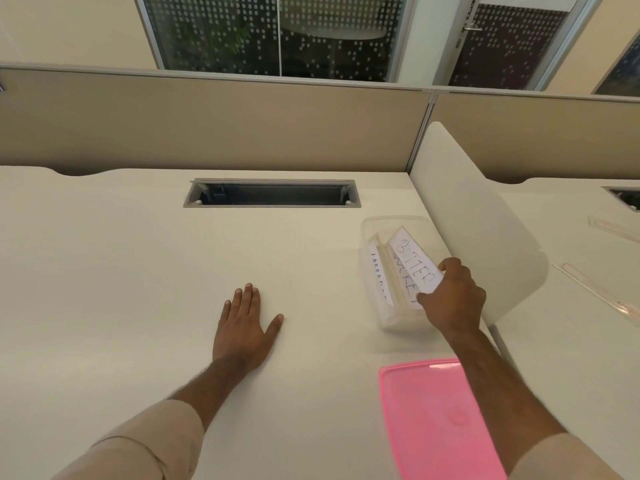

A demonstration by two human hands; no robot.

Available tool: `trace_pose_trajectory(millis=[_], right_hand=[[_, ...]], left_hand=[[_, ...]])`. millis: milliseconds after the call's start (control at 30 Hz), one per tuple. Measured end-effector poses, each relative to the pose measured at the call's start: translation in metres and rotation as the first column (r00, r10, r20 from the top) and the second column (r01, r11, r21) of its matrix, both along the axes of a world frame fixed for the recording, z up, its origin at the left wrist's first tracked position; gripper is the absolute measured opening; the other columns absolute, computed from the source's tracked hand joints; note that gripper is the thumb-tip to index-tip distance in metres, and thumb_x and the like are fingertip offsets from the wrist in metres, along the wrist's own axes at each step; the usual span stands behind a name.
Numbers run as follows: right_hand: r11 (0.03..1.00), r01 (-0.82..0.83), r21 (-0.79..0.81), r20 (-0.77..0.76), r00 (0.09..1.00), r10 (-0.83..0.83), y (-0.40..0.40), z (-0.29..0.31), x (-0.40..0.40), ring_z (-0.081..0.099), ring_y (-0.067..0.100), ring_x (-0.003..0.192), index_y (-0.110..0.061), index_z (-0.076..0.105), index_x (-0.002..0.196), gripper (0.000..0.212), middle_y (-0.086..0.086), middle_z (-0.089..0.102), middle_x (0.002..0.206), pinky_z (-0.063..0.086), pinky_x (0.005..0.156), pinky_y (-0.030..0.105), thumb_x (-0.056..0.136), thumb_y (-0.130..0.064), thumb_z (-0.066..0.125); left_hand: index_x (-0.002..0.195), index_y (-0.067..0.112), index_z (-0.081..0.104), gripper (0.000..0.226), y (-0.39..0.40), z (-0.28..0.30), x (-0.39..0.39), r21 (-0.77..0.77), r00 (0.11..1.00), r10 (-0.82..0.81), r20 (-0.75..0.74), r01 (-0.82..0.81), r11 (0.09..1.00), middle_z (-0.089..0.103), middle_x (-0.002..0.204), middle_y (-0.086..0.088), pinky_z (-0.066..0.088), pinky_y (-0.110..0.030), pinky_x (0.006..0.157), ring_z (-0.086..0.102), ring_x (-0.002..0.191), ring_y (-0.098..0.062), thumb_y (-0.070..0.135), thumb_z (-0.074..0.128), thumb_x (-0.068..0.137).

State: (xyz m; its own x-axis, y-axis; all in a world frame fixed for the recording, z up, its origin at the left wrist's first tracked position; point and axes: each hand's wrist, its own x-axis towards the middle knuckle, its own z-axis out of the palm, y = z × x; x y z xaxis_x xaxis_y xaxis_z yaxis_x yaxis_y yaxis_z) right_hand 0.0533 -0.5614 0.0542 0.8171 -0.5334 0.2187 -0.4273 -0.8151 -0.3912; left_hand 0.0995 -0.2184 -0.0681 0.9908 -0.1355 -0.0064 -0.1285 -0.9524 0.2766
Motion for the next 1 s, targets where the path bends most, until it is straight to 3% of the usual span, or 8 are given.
trace_pose_trajectory(millis=[200,433,533,600,667,733,833,1000], right_hand=[[0.999,-0.029,0.044,-0.001,1.0,0.029,-0.002,-0.003,-0.004,0.064,0.03,0.101,-0.012,0.059,0.115,0.05,0.009,0.066,0.107,0.034,0.097,0.042,0.071,-0.019,0.081],[0.998,-0.064,0.029,0.401,0.915,0.047,-0.011,-0.003,-0.037,0.062,0.033,0.083,-0.005,0.065,0.094,0.016,0.01,0.066,0.086,0.049,0.08,0.048,0.079,-0.001,0.07],[0.991,-0.114,0.071,0.426,0.902,0.073,-0.024,-0.018,-0.061,0.06,0.03,0.077,-0.005,0.066,0.09,0.014,0.01,0.066,0.084,0.047,0.073,0.033,0.081,0.005,0.065],[0.967,-0.188,0.17,0.377,0.919,0.112,-0.032,-0.031,-0.076,0.059,0.022,0.069,-0.009,0.068,0.09,0.018,0.004,0.068,0.082,0.042,0.067,0.013,0.082,0.006,0.065],[0.931,-0.248,0.269,0.253,0.951,0.18,-0.039,-0.043,-0.088,0.059,0.015,0.071,-0.018,0.071,0.092,0.023,-0.007,0.068,0.084,0.041,0.066,0.008,0.084,0.002,0.066],[0.911,-0.301,0.281,0.052,0.953,0.299,-0.046,-0.055,-0.095,0.058,0.016,0.082,-0.024,0.071,0.098,0.027,-0.011,0.067,0.093,0.042,0.074,0.016,0.085,-0.001,0.065],[0.901,-0.391,0.188,-0.237,0.872,0.428,-0.049,-0.064,-0.097,0.049,0.019,0.102,-0.02,0.07,0.115,0.034,-0.003,0.064,0.11,0.042,0.086,0.028,0.085,-0.005,0.062],[0.916,-0.401,0.014,-0.33,0.863,0.383,-0.041,-0.058,-0.088,0.051,0.02,0.096,-0.024,0.074,0.105,0.023,-0.005,0.067,0.098,0.041,0.08,0.032,0.087,-0.015,0.063]], left_hand=[[0.16,0.012,0.004,0.088,0.0,0.0,-0.001,0.005,1.0,0.003,-0.005,-0.003,1.0,0.0,0.17,-0.001,-0.003,-0.033,0.125,-0.003,0.156,-0.017,0.069,0.018,0.095],[0.16,0.011,0.008,0.086,-0.001,0.003,-0.002,-0.026,1.0,0.012,-0.014,-0.012,1.0,0.004,0.17,-0.001,0.0,-0.035,0.125,-0.001,0.156,-0.018,0.067,0.025,0.096],[0.159,0.011,0.016,0.083,0.0,0.006,-0.004,-0.073,0.999,0.025,-0.025,-0.027,0.997,0.011,0.169,-0.002,0.004,-0.035,0.125,0.005,0.156,-0.019,0.063,0.035,0.097],[0.157,0.011,0.024,0.08,-0.001,0.009,-0.008,-0.123,0.998,0.043,-0.034,-0.047,0.991,0.019,0.168,-0.003,0.01,-0.037,0.125,0.01,0.155,-0.021,0.059,0.042,0.097],[0.155,0.01,0.03,0.076,-0.004,0.012,-0.013,-0.143,0.998,0.046,-0.032,-0.05,0.988,0.025,0.166,-0.004,0.017,-0.038,0.123,0.016,0.154,-0.022,0.055,0.047,0.096],[0.154,0.01,0.033,0.073,-0.01,0.015,-0.019,-0.148,0.999,0.027,-0.025,-0.03,0.989,0.029,0.164,-0.005,0.019,-0.038,0.122,0.018,0.154,-0.022,0.053,0.049,0.096],[0.154,0.012,0.034,0.071,-0.019,0.018,-0.026,-0.165,1.0,-0.001,-0.028,-0.004,0.986,0.029,0.164,-0.002,0.017,-0.037,0.123,0.018,0.154,-0.02,0.052,0.05,0.097],[0.152,0.012,0.038,0.068,-0.036,0.026,-0.035,-0.195,0.999,-0.034,-0.021,0.029,0.98,0.033,0.162,-0.001,0.017,-0.037,0.124,0.018,0.154,-0.019,0.05,0.051,0.097]])
